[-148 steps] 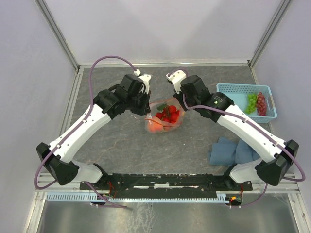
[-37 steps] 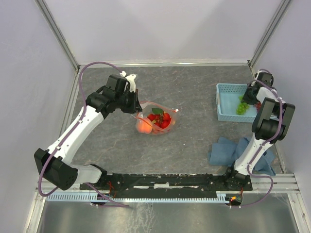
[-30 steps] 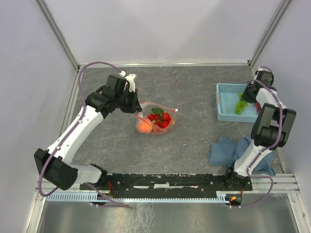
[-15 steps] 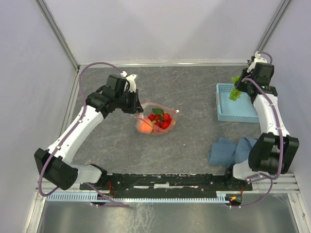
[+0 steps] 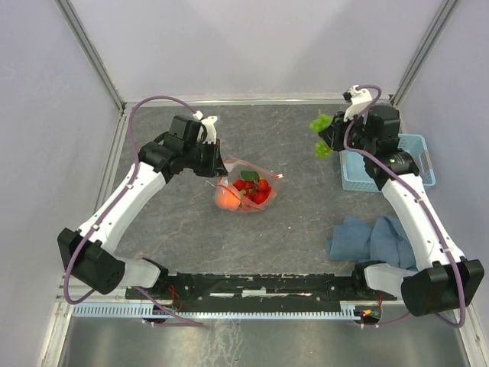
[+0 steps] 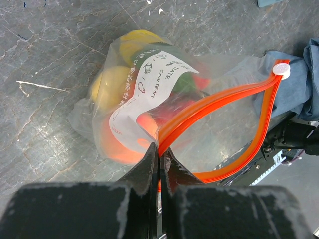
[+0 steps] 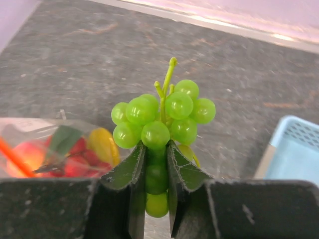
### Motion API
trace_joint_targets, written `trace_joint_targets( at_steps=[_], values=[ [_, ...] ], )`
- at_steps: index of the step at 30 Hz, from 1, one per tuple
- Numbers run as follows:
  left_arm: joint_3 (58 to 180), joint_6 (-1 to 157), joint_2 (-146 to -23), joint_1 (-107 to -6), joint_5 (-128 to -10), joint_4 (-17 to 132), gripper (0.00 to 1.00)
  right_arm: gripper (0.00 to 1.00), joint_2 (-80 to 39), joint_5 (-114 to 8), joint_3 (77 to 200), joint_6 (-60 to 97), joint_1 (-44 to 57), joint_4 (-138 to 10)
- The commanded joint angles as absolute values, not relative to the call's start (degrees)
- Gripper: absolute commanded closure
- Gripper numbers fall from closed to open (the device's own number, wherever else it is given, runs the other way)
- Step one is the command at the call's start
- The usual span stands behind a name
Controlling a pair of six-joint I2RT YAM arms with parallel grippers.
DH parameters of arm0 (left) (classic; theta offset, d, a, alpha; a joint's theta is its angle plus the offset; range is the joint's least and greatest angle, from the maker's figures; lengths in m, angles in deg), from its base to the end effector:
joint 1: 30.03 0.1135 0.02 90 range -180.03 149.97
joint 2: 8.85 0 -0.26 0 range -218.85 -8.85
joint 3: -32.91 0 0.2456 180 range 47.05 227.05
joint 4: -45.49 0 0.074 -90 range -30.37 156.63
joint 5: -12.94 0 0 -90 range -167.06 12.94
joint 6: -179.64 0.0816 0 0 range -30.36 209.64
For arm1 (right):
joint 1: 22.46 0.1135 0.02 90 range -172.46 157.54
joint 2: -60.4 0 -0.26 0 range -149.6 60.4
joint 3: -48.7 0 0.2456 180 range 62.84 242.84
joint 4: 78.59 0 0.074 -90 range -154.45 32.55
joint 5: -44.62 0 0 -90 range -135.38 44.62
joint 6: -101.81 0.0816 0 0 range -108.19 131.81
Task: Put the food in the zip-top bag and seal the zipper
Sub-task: Place the fake fruit in the zipper food storage bag.
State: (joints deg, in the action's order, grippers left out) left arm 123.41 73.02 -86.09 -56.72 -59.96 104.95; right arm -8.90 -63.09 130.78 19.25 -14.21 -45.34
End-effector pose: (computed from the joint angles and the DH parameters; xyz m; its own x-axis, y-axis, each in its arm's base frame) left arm 0.2634 -0.1593 0.3137 -0.7927 0.0925 -0.6025 0.4012 0.8234 -0.4013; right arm 0.3030 0.0690 0.3580 -0.3974 0.0670 -0.9152 -0.3704 0.9008 0.2268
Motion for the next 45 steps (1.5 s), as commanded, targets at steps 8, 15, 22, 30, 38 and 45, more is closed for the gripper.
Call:
trace_joint_targets(
  at_steps=[8, 15, 22, 30, 38, 45],
  values=[
    [126.5, 74.4, -86.5, -56.6, -56.8, 103.7, 0.97, 0.93, -3.4, -70.9, 131.4, 19.2, 0.9, -57.8],
    [127.3, 73.5, -86.3, -56.8, -56.1, 104.0, 0.97, 0.93, -3.0, -71.7, 127.0, 18.4, 11.0, -67.3],
    [127.4, 72.4, -86.5, -57.6, -55.9, 104.0, 0.97, 0.94, -5.6, -69.6, 122.4, 18.7, 18.8, -76.7],
    [128.4, 72.1, -86.0, -58.8, -55.8, 104.5, 0.97, 0.96, -9.1, -65.0, 117.9, 18.6, 22.8, -81.5],
    [128.7, 72.0, -86.1, -59.4, -56.4, 105.0, 0.97, 0.98, -11.4, -62.3, 113.6, 18.6, 23.3, -82.2],
    [129.0, 72.0, -86.5, -59.5, -57.2, 105.0, 0.97, 0.98, -12.9, -64.2, 112.6, 20.0, 23.4, -81.0]
  ],
)
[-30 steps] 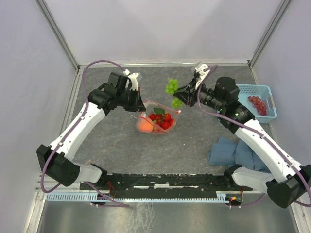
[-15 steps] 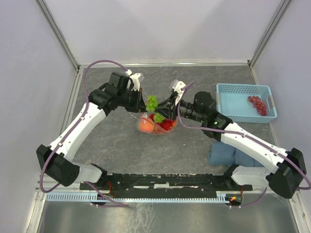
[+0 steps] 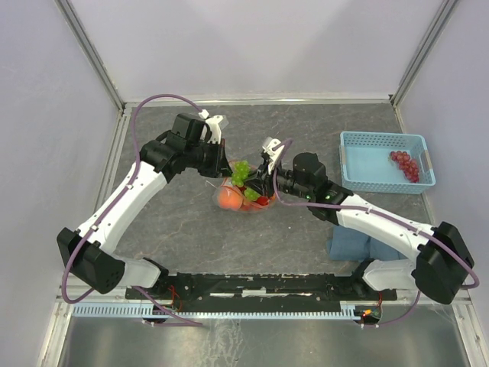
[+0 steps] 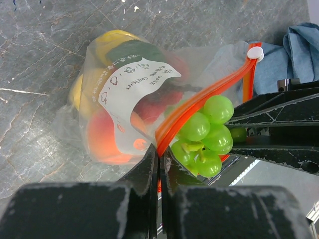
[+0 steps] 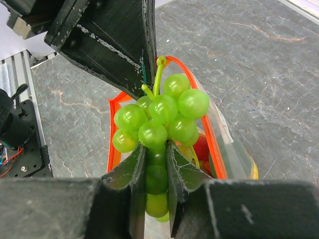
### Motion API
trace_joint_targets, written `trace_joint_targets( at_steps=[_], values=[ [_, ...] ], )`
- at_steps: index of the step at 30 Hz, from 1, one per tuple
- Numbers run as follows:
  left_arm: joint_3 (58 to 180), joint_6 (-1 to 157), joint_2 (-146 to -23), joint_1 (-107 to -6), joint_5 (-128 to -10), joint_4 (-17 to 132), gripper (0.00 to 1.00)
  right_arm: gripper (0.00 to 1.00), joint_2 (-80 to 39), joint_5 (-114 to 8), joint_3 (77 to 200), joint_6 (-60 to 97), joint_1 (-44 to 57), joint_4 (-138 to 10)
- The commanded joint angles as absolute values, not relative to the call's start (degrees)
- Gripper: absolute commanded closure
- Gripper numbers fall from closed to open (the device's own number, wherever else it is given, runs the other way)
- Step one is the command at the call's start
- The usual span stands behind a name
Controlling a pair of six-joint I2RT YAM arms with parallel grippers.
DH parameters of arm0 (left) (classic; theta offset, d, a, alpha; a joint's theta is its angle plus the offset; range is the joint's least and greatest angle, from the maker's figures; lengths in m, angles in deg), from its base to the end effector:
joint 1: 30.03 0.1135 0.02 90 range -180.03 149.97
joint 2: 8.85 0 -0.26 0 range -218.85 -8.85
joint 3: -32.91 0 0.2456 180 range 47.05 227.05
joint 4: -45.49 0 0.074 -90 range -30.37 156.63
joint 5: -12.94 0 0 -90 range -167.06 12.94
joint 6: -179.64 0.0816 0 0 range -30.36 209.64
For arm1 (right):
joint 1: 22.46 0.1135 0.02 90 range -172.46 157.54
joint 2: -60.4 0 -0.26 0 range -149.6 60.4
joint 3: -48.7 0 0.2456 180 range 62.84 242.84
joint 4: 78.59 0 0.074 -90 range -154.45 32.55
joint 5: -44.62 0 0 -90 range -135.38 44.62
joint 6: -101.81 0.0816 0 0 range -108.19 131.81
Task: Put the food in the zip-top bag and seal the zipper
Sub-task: Place the fake fruit in the zipper food storage bag.
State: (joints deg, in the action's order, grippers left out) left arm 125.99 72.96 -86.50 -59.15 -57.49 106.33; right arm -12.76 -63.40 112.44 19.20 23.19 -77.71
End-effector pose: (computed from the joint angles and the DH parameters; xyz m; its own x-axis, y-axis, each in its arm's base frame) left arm 0.2550 -0.1733 0.3254 -0.7865 0.1286 -0.6040 0.4575 0.7784 -0.4300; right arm 0.2169 0.2580 0.2950 -0.2388 -0.0693 -0.9686 -0.8693 0.4598 0.1814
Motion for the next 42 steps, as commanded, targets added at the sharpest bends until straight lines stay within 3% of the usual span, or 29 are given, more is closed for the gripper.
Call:
trace_joint_targets(
  at_steps=[1, 13, 24, 28, 31, 33, 42],
  values=[
    [129.0, 72.0, -86.5, -59.5, -57.3, 105.1, 0.97, 0.98, -13.2, -64.2, 112.6, 19.8, 23.4, -80.5],
    [129.7, 71.9, -86.5, -59.5, -61.4, 106.5, 0.97, 0.96, -15.3, -62.9, 113.3, 18.5, 23.4, -73.5],
    [129.5, 72.2, -86.3, -61.3, -61.2, 106.7, 0.97, 0.90, -23.5, -60.5, 121.6, 21.8, 23.4, -72.1],
    [129.5, 72.5, -86.2, -61.6, -62.1, 107.2, 0.97, 0.78, -23.8, -56.6, 122.3, 22.9, 23.4, -71.5],
    [129.5, 72.7, -86.1, -61.6, -63.3, 107.4, 0.97, 0.58, -23.1, -55.4, 123.4, 22.6, 23.4, -69.6],
    [129.5, 72.8, -86.0, -61.6, -63.6, 107.4, 0.97, 0.50, -22.4, -55.3, 124.2, 21.9, 23.4, -67.8],
    [129.4, 73.2, -85.7, -61.6, -66.6, 107.6, 0.97, 0.37, -16.7, -54.3, 126.8, 20.1, 23.4, -59.3]
  ],
)
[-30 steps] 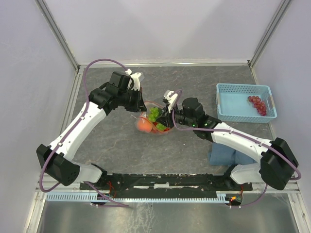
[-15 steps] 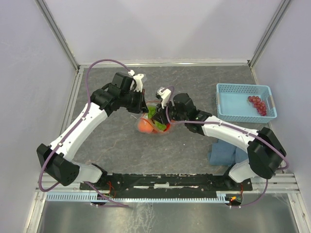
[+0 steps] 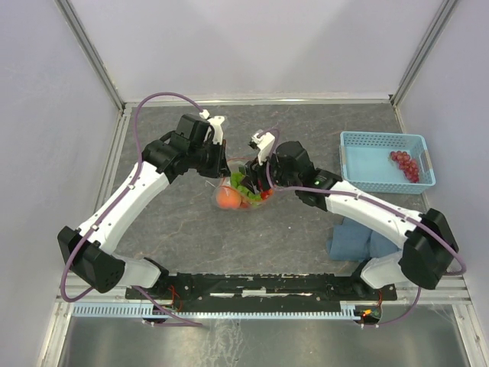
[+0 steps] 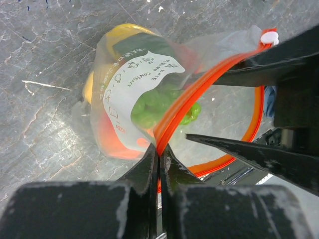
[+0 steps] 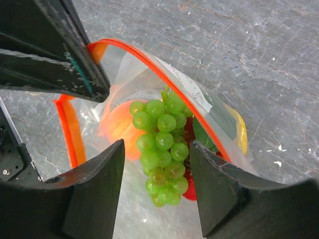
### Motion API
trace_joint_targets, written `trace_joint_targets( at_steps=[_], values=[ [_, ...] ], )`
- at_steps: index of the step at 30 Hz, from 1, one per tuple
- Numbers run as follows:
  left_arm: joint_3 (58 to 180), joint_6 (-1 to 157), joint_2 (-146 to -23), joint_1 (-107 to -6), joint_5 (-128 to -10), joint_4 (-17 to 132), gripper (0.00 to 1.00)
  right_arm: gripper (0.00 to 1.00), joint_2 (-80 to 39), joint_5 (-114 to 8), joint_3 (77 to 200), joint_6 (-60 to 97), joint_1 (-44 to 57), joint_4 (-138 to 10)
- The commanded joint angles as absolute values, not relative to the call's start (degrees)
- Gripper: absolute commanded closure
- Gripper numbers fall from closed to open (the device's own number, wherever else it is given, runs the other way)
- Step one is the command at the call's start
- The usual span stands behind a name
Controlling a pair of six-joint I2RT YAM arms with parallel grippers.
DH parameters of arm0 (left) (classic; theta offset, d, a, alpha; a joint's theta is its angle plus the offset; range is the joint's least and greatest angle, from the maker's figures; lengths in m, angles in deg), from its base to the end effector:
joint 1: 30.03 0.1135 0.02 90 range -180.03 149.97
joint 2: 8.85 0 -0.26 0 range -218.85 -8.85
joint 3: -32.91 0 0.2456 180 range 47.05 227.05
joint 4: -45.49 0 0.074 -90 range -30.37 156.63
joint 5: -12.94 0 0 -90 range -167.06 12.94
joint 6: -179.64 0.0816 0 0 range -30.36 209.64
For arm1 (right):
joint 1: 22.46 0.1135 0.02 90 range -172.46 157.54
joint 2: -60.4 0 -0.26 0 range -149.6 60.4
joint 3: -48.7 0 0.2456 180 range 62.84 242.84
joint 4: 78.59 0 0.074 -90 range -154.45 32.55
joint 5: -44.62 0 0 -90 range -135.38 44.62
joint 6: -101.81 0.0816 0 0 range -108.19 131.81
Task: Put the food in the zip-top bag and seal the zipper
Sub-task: Place the fake fruit in the zipper food storage bag.
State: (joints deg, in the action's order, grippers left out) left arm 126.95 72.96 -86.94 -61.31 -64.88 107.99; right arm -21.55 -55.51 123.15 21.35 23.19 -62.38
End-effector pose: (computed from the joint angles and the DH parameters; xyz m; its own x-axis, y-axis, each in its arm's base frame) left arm 0.2545 -0.1748 0.3238 -0.7756 0.1429 -0.6148 0.4269 0.8363 -0.3441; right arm 0.2473 0.2735 0.2768 -0.4125 -0.1886 -0.8912 -0.7586 0.6127 0.2215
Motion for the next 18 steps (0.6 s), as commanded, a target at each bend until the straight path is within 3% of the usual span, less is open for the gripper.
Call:
trace_joint_targets(
  at_steps=[1, 9, 18],
  values=[
    [129.3, 73.3, -85.8, -61.6, -66.9, 107.6, 0.97, 0.36, -15.9, -54.3, 127.2, 19.7, 23.4, -58.0],
    [129.3, 73.6, -85.6, -61.6, -67.7, 107.8, 0.97, 0.33, -14.7, -49.6, 134.7, 16.1, 23.4, -40.8],
    [129.0, 74.0, -85.0, -61.6, -67.0, 107.9, 0.97, 0.31, -17.6, -42.2, 136.5, 12.2, 23.3, -35.1]
  ],
)
